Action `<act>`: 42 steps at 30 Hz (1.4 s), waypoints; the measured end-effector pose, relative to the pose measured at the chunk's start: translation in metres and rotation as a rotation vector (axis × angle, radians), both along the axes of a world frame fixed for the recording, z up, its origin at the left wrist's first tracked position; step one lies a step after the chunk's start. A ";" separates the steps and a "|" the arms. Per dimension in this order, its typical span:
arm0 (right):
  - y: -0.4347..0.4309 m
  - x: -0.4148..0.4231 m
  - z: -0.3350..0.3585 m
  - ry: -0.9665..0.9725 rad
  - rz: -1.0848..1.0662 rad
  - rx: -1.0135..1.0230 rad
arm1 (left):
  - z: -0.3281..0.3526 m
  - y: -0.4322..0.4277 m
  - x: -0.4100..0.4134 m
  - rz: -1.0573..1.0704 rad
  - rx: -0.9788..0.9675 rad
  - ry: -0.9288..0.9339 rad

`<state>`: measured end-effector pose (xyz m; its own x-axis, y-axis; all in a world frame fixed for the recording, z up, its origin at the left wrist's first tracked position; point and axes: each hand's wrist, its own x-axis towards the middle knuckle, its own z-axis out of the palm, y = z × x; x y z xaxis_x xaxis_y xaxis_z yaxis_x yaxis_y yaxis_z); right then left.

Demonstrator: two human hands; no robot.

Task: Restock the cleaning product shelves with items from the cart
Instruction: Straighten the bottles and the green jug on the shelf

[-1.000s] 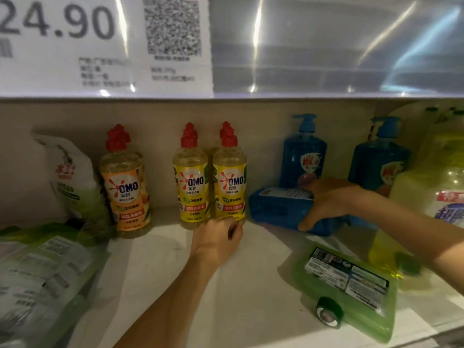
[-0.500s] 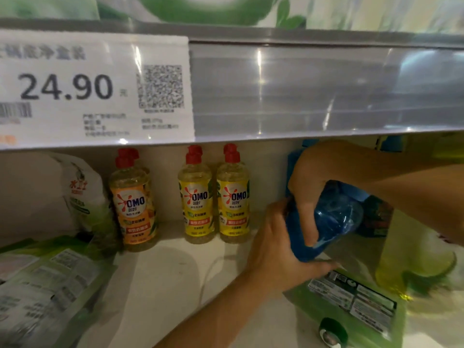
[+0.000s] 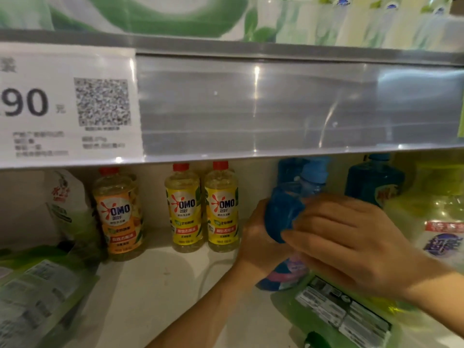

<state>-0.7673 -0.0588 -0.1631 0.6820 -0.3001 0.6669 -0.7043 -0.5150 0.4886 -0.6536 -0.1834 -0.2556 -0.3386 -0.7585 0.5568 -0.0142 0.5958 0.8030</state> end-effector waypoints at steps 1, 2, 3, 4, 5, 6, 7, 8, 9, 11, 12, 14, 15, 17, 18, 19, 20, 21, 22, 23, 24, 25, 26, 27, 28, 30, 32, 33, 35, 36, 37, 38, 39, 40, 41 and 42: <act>0.003 -0.008 -0.010 -0.073 -0.025 -0.006 | 0.000 0.001 0.002 0.000 0.041 0.037; 0.000 -0.014 -0.019 -0.146 -0.074 -0.003 | -0.004 -0.002 0.002 0.016 0.031 0.044; -0.006 -0.018 -0.025 -0.225 -0.126 0.003 | -0.007 -0.003 0.002 0.023 0.028 0.046; -0.012 -0.023 -0.031 -0.294 -0.191 0.039 | -0.009 -0.004 0.003 0.017 0.045 0.056; -0.017 -0.025 -0.033 -0.357 -0.261 0.095 | -0.009 -0.005 0.004 0.008 0.080 0.072; -0.020 -0.026 -0.034 -0.412 -0.324 0.176 | -0.012 -0.007 0.005 -0.005 0.115 0.082; -0.021 -0.024 -0.034 -0.450 -0.391 0.293 | -0.013 -0.008 0.007 -0.021 0.127 0.077; -0.022 -0.022 -0.034 -0.472 -0.451 0.434 | -0.014 -0.010 0.008 -0.036 0.129 0.046; -0.026 -0.020 -0.036 -0.455 -0.520 0.568 | -0.015 -0.012 0.009 -0.047 0.136 0.030; -0.036 -0.016 -0.039 -0.396 -0.582 0.688 | -0.017 -0.014 0.010 -0.056 0.161 0.030; -0.040 -0.013 -0.040 -0.392 -0.586 0.692 | -0.019 -0.016 0.009 -0.061 0.168 0.029; -0.046 -0.008 -0.040 -0.406 -0.589 0.676 | -0.019 -0.018 0.010 -0.064 0.188 0.035; -0.048 -0.007 -0.040 -0.402 -0.598 0.661 | -0.018 -0.018 0.011 -0.064 0.185 0.029; -0.053 -0.008 -0.040 -0.385 -0.609 0.649 | -0.024 -0.022 0.013 -0.079 0.184 -0.021; -0.055 -0.009 -0.039 -0.388 -0.604 0.654 | -0.029 -0.024 0.015 -0.090 0.183 -0.074; -0.058 -0.010 -0.039 -0.394 -0.596 0.662 | -0.034 -0.027 0.017 -0.096 0.190 -0.130; -0.062 -0.012 -0.038 -0.400 -0.592 0.667 | -0.037 -0.028 0.020 -0.095 0.197 -0.166; -0.068 -0.013 -0.039 -0.404 -0.599 0.669 | -0.042 -0.030 0.021 -0.090 0.189 -0.176; -0.074 -0.013 -0.039 -0.401 -0.611 0.662 | -0.044 -0.033 0.022 -0.069 0.169 -0.177; -0.081 -0.013 -0.040 -0.398 -0.627 0.653 | -0.046 -0.035 0.022 -0.045 0.142 -0.164; -0.088 -0.012 -0.040 -0.398 -0.646 0.646 | -0.048 -0.037 0.021 -0.011 0.121 -0.157; -0.095 -0.011 -0.041 -0.401 -0.659 0.639 | -0.051 -0.039 0.021 0.031 0.100 -0.160; -0.103 -0.010 -0.041 -0.404 -0.665 0.637 | -0.053 -0.039 0.021 0.068 0.087 -0.172; -0.110 -0.010 -0.041 -0.416 -0.671 0.636 | -0.057 -0.040 0.021 0.101 0.071 -0.195; -0.117 -0.011 -0.041 -0.426 -0.680 0.631 | -0.060 -0.039 0.020 0.136 0.042 -0.233; -0.128 -0.011 -0.042 -0.427 -0.693 0.589 | -0.065 -0.039 0.020 0.199 -0.054 -0.326; -0.137 -0.013 -0.046 -0.409 -0.707 0.545 | -0.064 -0.038 0.020 0.226 -0.099 -0.368; -0.141 -0.014 -0.048 -0.404 -0.706 0.506 | -0.063 -0.036 0.020 0.223 -0.112 -0.375; -0.149 -0.019 -0.052 -0.417 -0.687 0.437 | -0.062 -0.034 0.021 0.198 -0.123 -0.397; -0.151 -0.020 -0.052 -0.421 -0.698 0.447 | -0.061 -0.033 0.021 0.188 -0.124 -0.411; -0.152 -0.021 -0.051 -0.410 -0.713 0.471 | -0.062 -0.033 0.022 0.181 -0.122 -0.424; -0.153 -0.021 -0.050 -0.397 -0.725 0.492 | -0.062 -0.032 0.022 0.180 -0.122 -0.437; -0.153 -0.020 -0.048 -0.387 -0.741 0.492 | -0.062 -0.032 0.023 0.186 -0.124 -0.448; -0.154 -0.020 -0.049 -0.363 -0.767 0.468 | -0.062 -0.032 0.023 0.191 -0.115 -0.454; -0.158 -0.020 -0.052 -0.356 -0.780 0.409 | -0.062 -0.032 0.023 0.193 -0.113 -0.452; -0.163 -0.021 -0.056 -0.365 -0.768 0.346 | -0.062 -0.033 0.023 0.196 -0.116 -0.452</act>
